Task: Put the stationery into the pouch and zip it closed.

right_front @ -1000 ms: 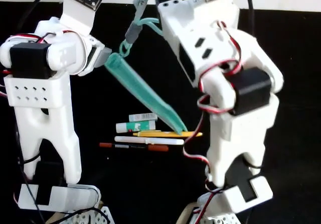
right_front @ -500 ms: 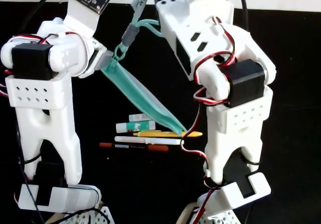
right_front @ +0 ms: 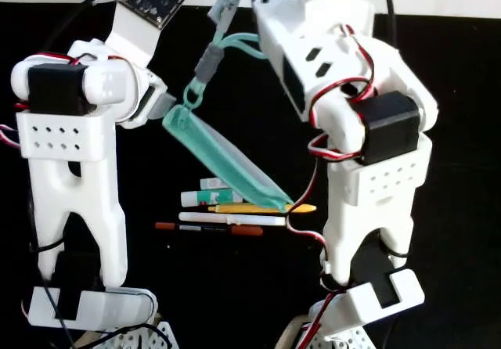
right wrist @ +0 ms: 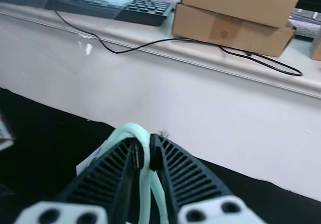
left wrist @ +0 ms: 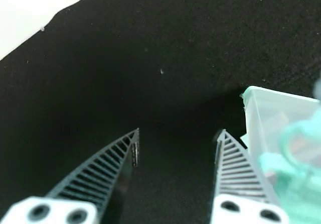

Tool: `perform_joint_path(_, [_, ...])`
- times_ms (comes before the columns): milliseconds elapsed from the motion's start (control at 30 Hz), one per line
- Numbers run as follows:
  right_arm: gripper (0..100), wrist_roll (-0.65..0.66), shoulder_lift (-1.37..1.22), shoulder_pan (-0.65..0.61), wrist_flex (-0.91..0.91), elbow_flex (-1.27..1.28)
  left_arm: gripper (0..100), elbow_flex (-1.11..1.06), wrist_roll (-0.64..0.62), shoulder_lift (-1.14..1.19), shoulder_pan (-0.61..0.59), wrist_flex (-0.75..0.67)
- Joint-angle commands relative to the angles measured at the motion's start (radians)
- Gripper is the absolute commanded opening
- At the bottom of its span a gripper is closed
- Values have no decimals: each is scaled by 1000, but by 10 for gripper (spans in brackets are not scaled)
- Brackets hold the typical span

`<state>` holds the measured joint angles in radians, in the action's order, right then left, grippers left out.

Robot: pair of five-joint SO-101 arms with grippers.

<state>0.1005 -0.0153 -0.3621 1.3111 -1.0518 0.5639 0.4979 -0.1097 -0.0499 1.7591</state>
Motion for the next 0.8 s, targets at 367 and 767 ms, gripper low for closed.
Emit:
perform_joint_path(367, [8,8,8,12,-4,-10,252,4,5,-188,-4,-2])
perform_joint_path(767, [8,11,8,12,1,-10,252,5,8,-107,-2,-49])
